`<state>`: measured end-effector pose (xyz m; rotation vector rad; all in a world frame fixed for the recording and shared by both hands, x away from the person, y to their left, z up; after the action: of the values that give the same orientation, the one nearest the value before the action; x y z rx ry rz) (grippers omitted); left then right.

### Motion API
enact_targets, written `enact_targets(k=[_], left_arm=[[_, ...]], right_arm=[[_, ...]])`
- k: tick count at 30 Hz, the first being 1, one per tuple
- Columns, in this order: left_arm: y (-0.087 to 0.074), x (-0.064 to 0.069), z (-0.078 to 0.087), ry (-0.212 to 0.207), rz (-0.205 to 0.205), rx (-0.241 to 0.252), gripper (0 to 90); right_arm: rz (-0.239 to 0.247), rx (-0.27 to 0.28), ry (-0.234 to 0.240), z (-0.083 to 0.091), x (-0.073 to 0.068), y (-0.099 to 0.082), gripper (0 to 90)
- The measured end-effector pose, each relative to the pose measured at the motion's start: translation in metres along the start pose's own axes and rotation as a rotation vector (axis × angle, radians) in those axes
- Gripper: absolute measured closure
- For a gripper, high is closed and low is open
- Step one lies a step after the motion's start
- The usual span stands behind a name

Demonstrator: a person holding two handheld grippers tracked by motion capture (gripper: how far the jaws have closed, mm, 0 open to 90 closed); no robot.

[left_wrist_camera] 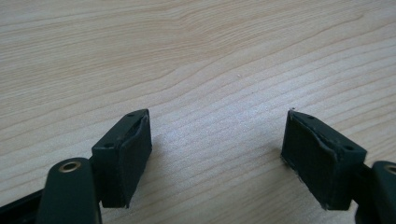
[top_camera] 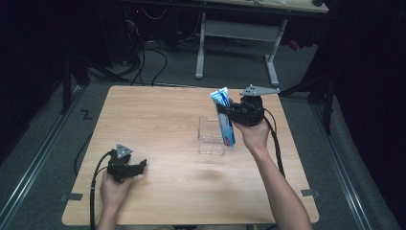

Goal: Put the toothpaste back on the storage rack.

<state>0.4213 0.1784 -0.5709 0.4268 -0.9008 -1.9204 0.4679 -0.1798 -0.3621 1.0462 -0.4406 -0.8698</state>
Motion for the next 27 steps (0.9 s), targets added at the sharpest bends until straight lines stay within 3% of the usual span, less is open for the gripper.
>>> enact_targets(k=[10,18,27], left_arm=[[0.0,0.0,0.0,0.0,0.0,0.0,24.3],[0.0,0.0,0.0,0.001,0.0,0.0,24.1],[0.0,0.0,0.0,0.0,-0.001,-0.002,24.1]], right_arm=[[-0.005,0.014,0.006,-0.012,-0.002,0.009,73.6],[-0.011,0.013,-0.018,-0.023,-0.002,0.013,73.5],[-0.041,0.018,-0.049,-0.033,0.007,0.012,73.3]])
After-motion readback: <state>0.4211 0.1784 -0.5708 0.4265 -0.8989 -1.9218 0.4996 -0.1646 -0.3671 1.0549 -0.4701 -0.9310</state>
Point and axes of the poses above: each handheld gripper's, and its own axes: z roughly backward along the jaws, y roughly out of its top, x roughly to its right, the point moved 5 cm from there along -z, roughly forward along the jaws, and after that the axes turned 5 degrees about -y, right-handed, at the moved point
